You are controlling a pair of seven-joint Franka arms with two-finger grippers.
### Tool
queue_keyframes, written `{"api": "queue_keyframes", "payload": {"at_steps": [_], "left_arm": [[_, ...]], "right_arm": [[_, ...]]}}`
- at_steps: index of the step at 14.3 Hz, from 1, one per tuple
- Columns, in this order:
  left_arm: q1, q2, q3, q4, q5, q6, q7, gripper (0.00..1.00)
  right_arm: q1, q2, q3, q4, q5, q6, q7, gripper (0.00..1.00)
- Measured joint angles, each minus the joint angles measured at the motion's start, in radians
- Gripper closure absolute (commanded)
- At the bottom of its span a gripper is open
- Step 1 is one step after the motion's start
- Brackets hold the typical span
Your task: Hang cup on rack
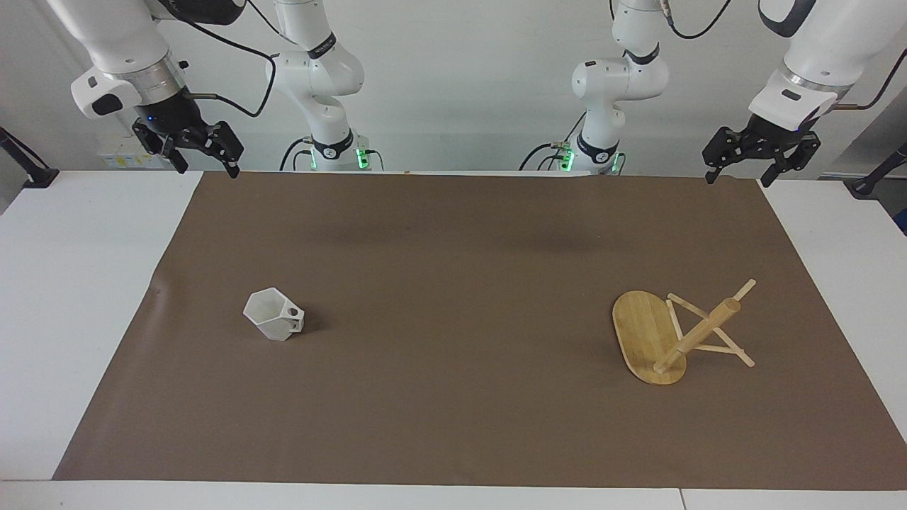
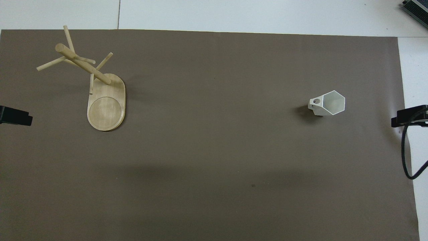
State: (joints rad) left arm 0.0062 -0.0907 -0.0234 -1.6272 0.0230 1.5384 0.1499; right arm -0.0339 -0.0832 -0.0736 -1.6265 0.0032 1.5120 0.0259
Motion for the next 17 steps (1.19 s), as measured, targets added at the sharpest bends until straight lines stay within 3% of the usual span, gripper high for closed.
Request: {"api": "queue_keyframes", "payload": {"at_steps": [10, 17], "left_arm": [[0.000, 0.000, 0.000, 0.000, 0.000, 0.000, 0.000, 0.00], [0.000, 0.000, 0.000, 0.000, 0.000, 0.000, 0.000, 0.00]], "right_arm": [[0.004, -0.015, 0.001, -0.035, 0.001, 0.006, 0.000, 0.00], [0.005, -0.024, 0.001, -0.151, 0.002, 0.231, 0.000, 0.00]]}}
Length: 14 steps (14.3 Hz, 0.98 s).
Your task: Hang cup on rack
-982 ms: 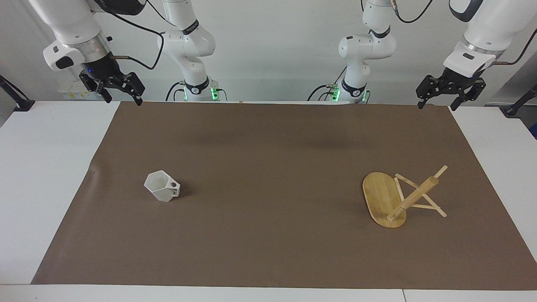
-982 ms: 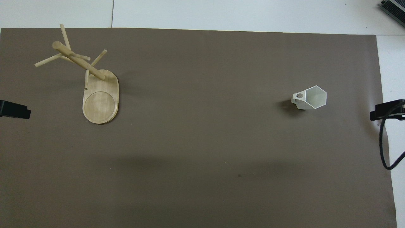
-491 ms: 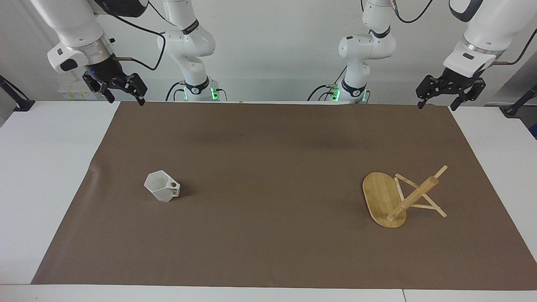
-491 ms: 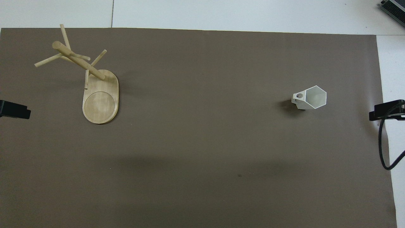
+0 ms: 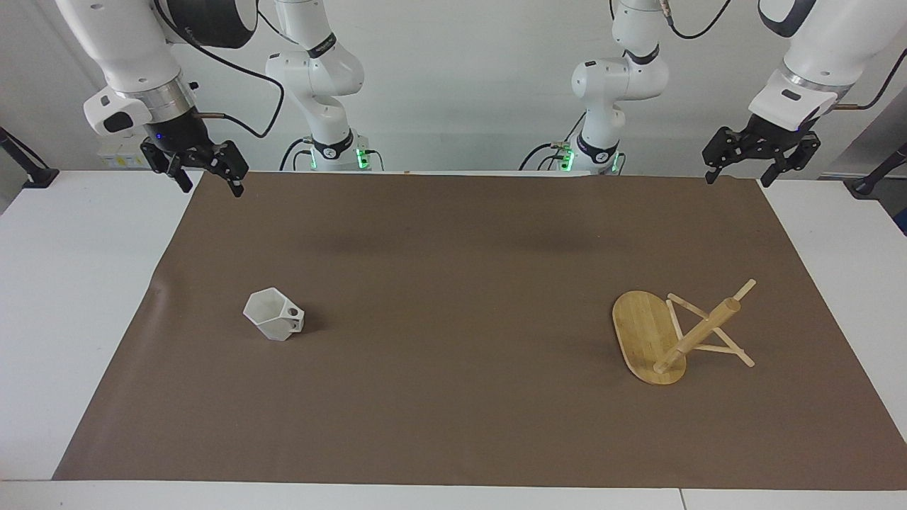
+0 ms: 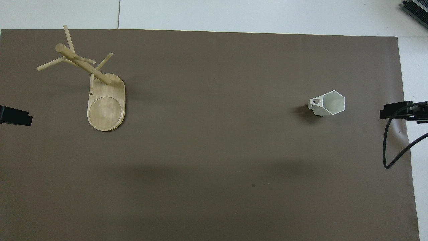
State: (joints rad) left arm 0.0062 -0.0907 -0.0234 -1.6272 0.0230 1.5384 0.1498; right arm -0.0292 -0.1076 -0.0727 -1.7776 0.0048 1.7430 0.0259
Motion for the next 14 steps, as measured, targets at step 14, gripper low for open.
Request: {"api": "queue_keyframes", "payload": {"at_steps": [14], "left_arm": [[0.000, 0.000, 0.000, 0.000, 0.000, 0.000, 0.000, 0.00]], "right_arm": [[0.001, 0.263, -0.004, -0.185, 0.000, 0.548, 0.000, 0.00]]}}
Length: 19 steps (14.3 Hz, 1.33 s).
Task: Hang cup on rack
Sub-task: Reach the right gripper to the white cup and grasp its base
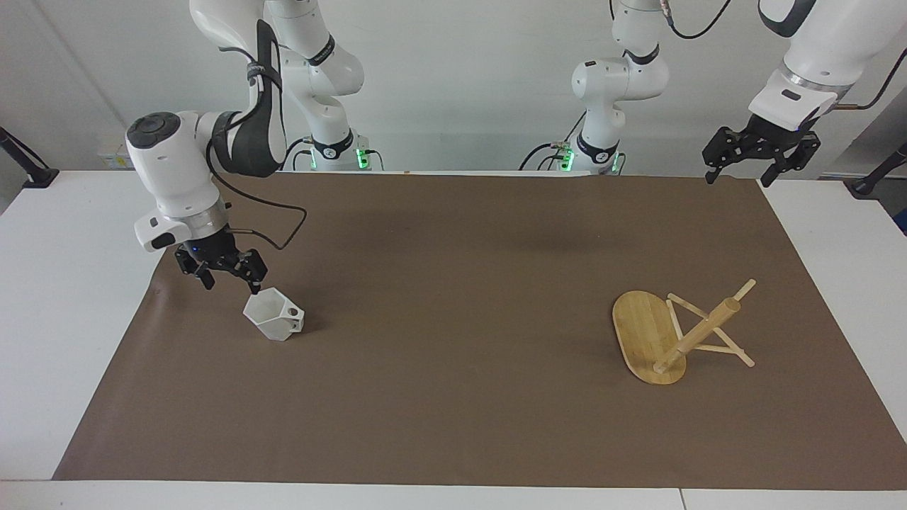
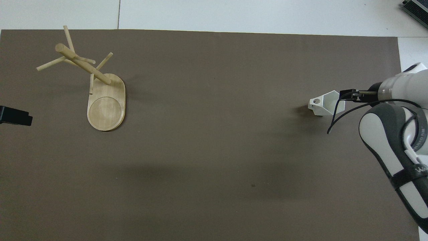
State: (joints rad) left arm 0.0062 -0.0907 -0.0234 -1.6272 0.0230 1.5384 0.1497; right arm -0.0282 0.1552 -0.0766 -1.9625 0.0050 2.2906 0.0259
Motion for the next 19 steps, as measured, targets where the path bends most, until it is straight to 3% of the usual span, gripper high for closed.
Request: {"api": "queue_keyframes", "payload": {"at_steps": [6, 12, 19], "left_arm": [[0.000, 0.000, 0.000, 0.000, 0.000, 0.000, 0.000, 0.00], [0.000, 0.000, 0.000, 0.000, 0.000, 0.000, 0.000, 0.00], [0.000, 0.000, 0.000, 0.000, 0.000, 0.000, 0.000, 0.00]], "right_arm": [[0.000, 0.053, -0.002, -0.006, 0.000, 0.033, 0.000, 0.00], [0.000, 0.053, -0.003, -0.017, 0.000, 0.041, 0.000, 0.22], [0.000, 0.053, -0.003, -0.029, 0.000, 0.044, 0.005, 0.26]]}}
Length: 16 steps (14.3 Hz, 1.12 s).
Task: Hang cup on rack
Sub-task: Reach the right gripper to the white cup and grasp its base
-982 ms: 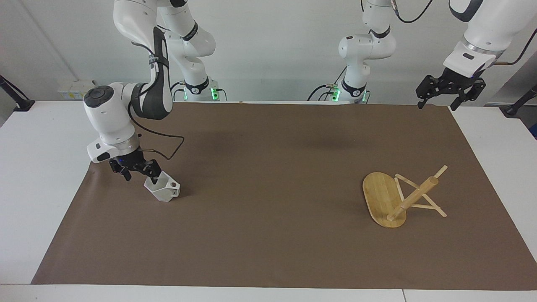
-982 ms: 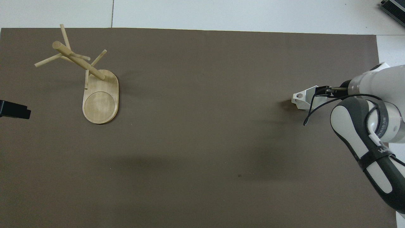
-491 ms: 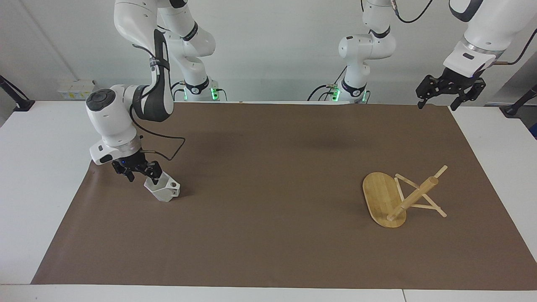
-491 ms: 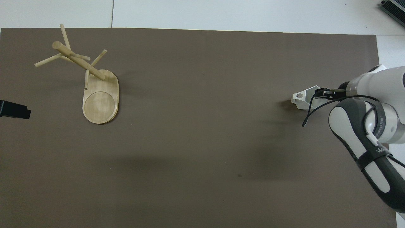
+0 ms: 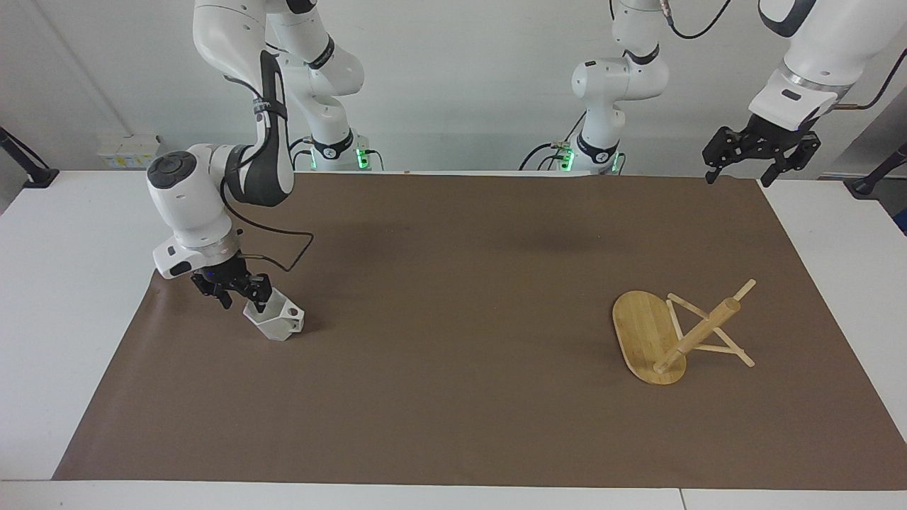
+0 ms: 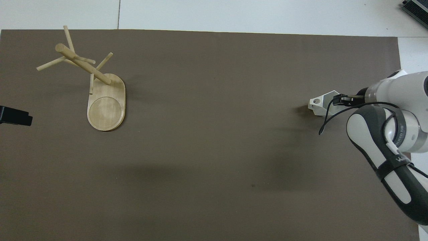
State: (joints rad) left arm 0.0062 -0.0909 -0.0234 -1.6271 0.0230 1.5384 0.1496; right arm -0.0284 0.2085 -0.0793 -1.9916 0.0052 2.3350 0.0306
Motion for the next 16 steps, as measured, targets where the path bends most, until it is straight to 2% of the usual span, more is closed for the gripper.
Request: {"api": "queue_keyframes", "payload": {"at_steps": [3, 6, 7, 16], "left_arm": [[0.000, 0.000, 0.000, 0.000, 0.000, 0.000, 0.000, 0.00], [0.000, 0.000, 0.000, 0.000, 0.000, 0.000, 0.000, 0.00], [0.000, 0.000, 0.000, 0.000, 0.000, 0.000, 0.000, 0.00], [0.000, 0.000, 0.000, 0.000, 0.000, 0.000, 0.000, 0.00]], "right_arm": [[0.000, 0.000, 0.000, -0.017, 0.001, 0.000, 0.001, 0.50], [0.000, -0.001, 0.000, -0.027, 0.001, 0.000, 0.002, 0.92], [0.000, -0.001, 0.000, -0.028, 0.001, 0.000, 0.002, 1.00], [0.001, -0.007, 0.002, -0.028, 0.008, 0.001, 0.019, 1.00]]}}
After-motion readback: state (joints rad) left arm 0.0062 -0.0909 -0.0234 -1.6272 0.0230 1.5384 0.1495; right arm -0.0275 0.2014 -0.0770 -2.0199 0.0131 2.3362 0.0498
